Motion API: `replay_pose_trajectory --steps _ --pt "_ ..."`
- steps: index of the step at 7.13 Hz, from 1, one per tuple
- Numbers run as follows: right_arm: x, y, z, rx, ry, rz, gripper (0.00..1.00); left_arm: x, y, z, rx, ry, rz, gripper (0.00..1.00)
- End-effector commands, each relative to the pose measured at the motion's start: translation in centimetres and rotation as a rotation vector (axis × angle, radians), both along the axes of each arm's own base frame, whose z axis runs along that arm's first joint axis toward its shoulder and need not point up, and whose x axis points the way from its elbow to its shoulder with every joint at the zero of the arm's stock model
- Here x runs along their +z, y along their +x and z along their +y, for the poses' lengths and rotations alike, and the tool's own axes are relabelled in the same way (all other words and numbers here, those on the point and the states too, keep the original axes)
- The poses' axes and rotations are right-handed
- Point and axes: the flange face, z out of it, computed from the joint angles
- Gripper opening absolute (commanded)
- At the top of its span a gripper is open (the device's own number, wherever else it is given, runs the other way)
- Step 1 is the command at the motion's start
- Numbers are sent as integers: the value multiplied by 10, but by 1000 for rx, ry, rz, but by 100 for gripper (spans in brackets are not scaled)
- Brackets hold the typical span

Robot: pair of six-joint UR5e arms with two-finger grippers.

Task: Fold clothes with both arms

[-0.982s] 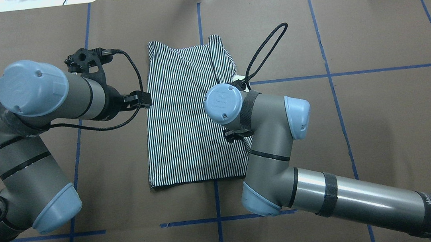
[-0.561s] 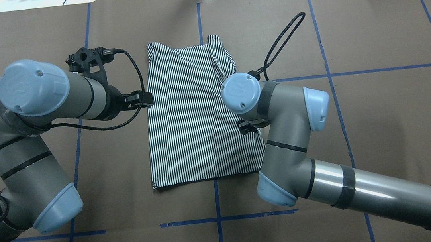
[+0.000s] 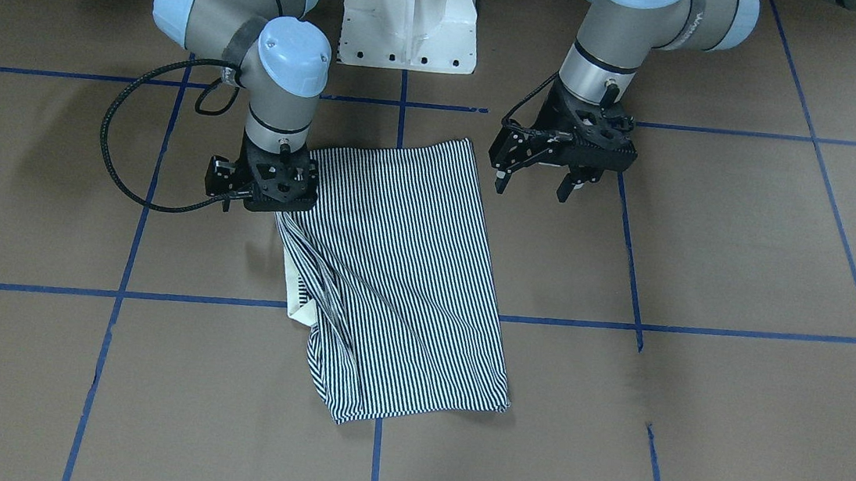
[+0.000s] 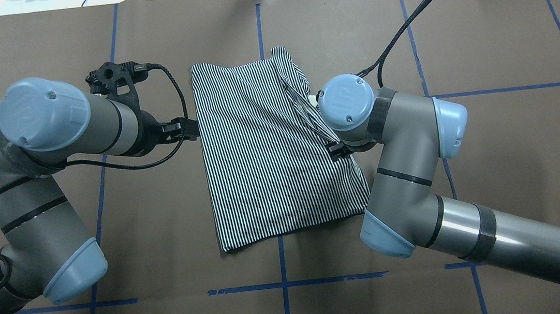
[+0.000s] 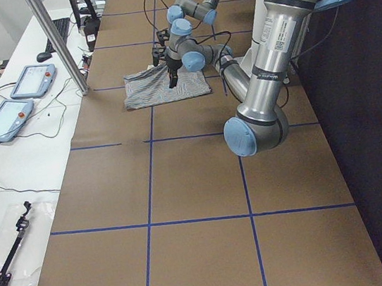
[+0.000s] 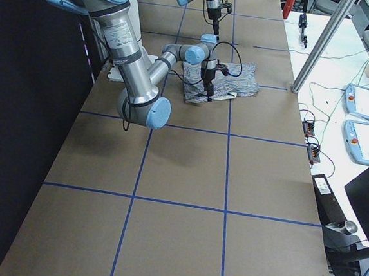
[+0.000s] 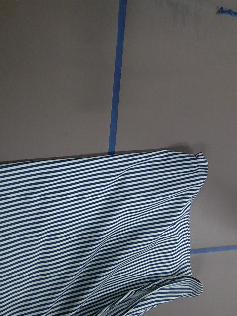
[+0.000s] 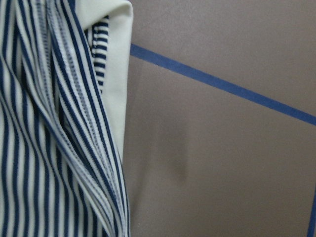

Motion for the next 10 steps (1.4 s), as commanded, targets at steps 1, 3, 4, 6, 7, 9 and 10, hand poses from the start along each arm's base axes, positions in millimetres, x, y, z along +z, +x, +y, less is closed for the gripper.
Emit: replay_pose_trajectory --steps 1,3,4,6,7,9,10 --pt "-28 -10 -38 30 29 -40 100 1 -1 0 1 -1 0 100" --pt "-67 -53 -100 32 42 -26 100 3 -2 0 2 0 -5 100" --pt "-66 -54 -113 23 62 -30 100 3 -3 -1 -1 1 -6 100" --pt "-54 -75 -132 21 87 -49 100 5 -3 -1 0 0 -8 100" --pt "-48 -77 -132 16 82 -37 100 5 -3 -2 0 0 -9 100" --pt "-34 -82 -133 -3 73 -12 100 7 -4 -2 0 2 -11 100" --pt "-29 -83 -133 -4 69 -7 100 8 -3 -1 2 1 -12 100"
